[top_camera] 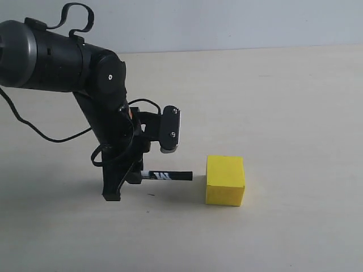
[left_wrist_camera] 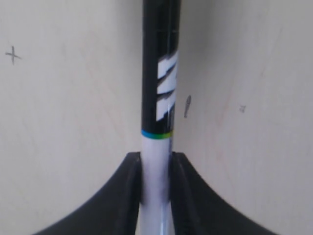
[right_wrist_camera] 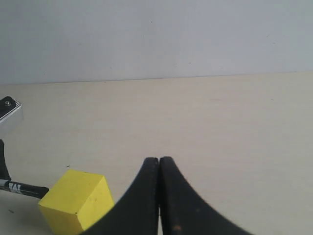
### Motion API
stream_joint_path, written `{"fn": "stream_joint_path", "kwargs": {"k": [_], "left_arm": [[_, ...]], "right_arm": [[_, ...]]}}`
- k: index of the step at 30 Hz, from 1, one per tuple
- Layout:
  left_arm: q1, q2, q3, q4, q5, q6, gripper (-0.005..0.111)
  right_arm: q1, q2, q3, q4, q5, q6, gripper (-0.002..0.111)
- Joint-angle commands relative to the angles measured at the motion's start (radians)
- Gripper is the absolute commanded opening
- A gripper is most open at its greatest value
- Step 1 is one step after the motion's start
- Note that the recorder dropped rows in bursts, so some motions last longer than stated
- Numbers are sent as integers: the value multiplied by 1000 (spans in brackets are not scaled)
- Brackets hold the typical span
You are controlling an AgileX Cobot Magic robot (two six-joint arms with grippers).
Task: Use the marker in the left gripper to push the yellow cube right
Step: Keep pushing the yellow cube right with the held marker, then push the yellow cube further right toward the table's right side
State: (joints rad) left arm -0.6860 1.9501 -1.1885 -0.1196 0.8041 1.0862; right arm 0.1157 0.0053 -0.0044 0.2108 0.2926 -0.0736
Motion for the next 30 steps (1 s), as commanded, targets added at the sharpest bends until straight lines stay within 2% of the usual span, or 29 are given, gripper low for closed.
{"fn": "stream_joint_path", "kwargs": {"k": [1,7,12,15,21,30], "left_arm": [[-11,22,-8,-14,-4,14,0],[-64,60,-64,-9,2,-4,0],[-145,111,-179,-21,59,-17,0],[-147,132,-218,-21,89,-31,0],[-109,129,-218,-14,141,-55,0],[-101,129,-218,-5,134,-153,0]], "right_arm": [[1,-5,4,-1,-7,-4,0],[1,-5,4,-1,-7,-4,0],[1,-5,4,-1,-7,-4,0],[1,-5,4,-1,-7,-4,0],[1,-5,4,-1,-7,-4,0],[1,-5,4,-1,-7,-4,0]]}}
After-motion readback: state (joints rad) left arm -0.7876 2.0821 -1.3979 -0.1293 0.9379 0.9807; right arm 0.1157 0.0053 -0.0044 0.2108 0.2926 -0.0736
